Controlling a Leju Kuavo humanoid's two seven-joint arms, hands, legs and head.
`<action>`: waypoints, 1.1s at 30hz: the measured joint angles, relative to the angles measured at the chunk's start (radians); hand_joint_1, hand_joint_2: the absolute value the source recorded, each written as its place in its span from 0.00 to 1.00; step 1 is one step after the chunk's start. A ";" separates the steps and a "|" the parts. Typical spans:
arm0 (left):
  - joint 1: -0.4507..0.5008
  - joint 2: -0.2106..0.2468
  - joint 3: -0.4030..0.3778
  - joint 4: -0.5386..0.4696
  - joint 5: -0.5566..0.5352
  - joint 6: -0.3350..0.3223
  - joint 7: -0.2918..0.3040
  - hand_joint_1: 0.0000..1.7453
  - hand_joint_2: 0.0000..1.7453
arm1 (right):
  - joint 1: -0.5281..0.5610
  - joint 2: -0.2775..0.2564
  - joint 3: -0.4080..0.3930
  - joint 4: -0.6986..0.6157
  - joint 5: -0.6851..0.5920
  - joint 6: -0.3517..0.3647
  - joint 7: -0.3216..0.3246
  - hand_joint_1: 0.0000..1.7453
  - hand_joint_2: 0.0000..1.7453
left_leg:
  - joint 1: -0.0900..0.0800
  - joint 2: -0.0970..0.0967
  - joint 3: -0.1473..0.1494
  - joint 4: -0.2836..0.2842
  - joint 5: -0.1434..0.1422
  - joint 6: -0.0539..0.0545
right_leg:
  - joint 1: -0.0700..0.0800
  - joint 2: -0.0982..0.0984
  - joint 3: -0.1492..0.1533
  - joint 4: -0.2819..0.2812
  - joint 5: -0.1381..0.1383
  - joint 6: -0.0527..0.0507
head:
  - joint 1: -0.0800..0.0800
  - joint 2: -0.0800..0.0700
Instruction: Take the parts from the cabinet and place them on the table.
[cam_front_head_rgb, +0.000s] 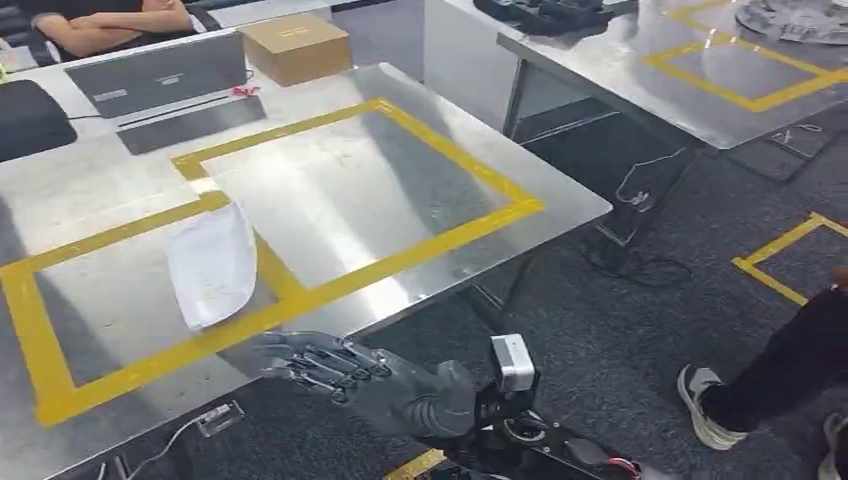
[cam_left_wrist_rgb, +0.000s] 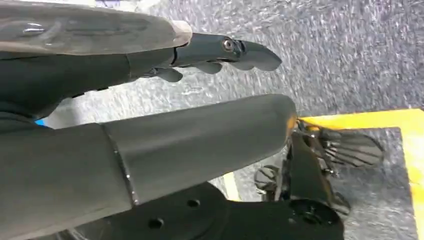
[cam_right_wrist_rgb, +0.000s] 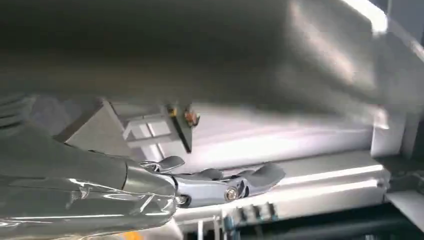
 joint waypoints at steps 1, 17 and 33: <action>-0.001 0.000 0.000 0.000 -0.001 -0.003 0.000 0.00 0.00 | 0.001 0.000 0.000 0.000 0.000 -0.001 0.000 0.00 1.00 | -0.003 0.010 0.000 0.000 0.000 0.000 | 0.001 -0.004 0.052 -0.073 0.034 -0.005 | 0.005 0.000; -0.002 0.003 0.000 0.000 -0.006 -0.004 -0.014 0.00 0.00 | 0.000 -0.002 0.001 -0.008 0.011 -0.006 0.001 0.00 1.00 | 0.023 -0.056 -0.067 0.177 -0.059 -0.070 | -0.003 0.050 0.165 -0.335 0.139 -0.056 | -0.031 0.000; -0.003 -0.001 0.002 0.000 0.015 0.002 -0.010 0.00 0.00 | -0.006 -0.002 0.004 -0.008 0.006 0.018 -0.010 0.00 0.00 | 0.015 0.016 0.007 0.011 -0.010 -0.022 | -0.005 -0.021 0.122 -0.212 0.098 -0.014 | 0.017 0.000</action>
